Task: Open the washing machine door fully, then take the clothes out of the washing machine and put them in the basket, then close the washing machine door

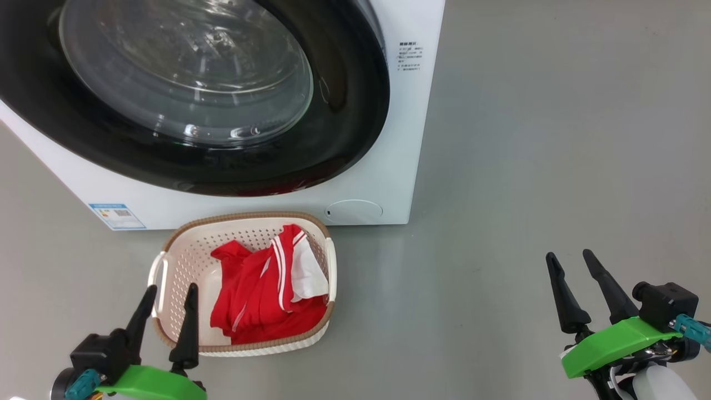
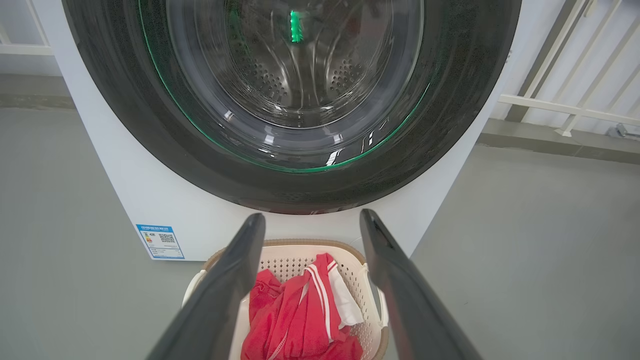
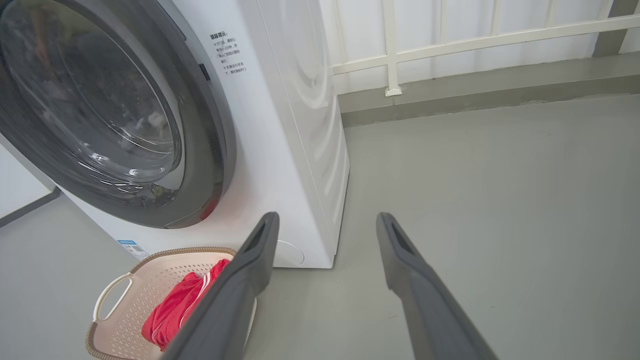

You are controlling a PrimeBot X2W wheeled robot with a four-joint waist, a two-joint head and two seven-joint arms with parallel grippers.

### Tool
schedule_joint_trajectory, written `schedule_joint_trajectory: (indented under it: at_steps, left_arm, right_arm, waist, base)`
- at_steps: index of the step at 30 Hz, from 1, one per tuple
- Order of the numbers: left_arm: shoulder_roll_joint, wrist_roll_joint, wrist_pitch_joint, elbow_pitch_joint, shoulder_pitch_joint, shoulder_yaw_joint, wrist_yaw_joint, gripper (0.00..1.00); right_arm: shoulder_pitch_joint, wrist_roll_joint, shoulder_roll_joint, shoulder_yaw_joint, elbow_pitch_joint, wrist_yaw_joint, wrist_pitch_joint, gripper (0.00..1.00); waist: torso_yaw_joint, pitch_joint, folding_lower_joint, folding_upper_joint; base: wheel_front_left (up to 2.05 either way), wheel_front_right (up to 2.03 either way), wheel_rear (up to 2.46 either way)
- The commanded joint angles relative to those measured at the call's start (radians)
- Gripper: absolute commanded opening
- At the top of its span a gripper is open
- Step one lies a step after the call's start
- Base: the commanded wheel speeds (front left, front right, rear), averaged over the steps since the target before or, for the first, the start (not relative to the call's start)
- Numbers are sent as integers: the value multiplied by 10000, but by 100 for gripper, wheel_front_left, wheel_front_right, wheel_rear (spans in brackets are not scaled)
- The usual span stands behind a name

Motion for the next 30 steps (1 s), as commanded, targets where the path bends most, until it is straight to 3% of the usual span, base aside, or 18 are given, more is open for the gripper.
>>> schedule_joint_trajectory:
  at_steps: [1, 19, 20, 27, 30]
  left_arm:
    - [278, 21, -93, -218, -84, 323, -29, 100]
    - [121, 285, -93, -257, -162, 474, -29, 100]
    - [-70, 224, 4, -37, 0, 115, 2, 0]
    - [-334, -86, 123, 346, 237, 38, 1, 0]
    - [-334, -411, 200, 304, 257, 83, 0, 0]
  right_arm:
    - [52, -74, -51, 147, -257, -19, -48, 100]
    - [-42, -98, -130, 42, -347, -19, -48, 100]
    - [1, 6, 13, -130, -48, 0, 2, 0]
    - [186, 287, 285, -78, 372, 0, 95, 0]
    - [216, 577, 315, -111, 325, -1, 183, 0]
  waist:
    - [1, 72, 0, 0]
    - [37, 104, 0, 0]
    - [36, 105, 1, 0]
    - [31, 87, 3, 0]
    - [22, 21, 21, 0]
  base:
    - [0, 0, 0]
    - [0, 0, 0]
    - [0, 0, 0]
    - [0, 0, 0]
    - [0, 0, 0]
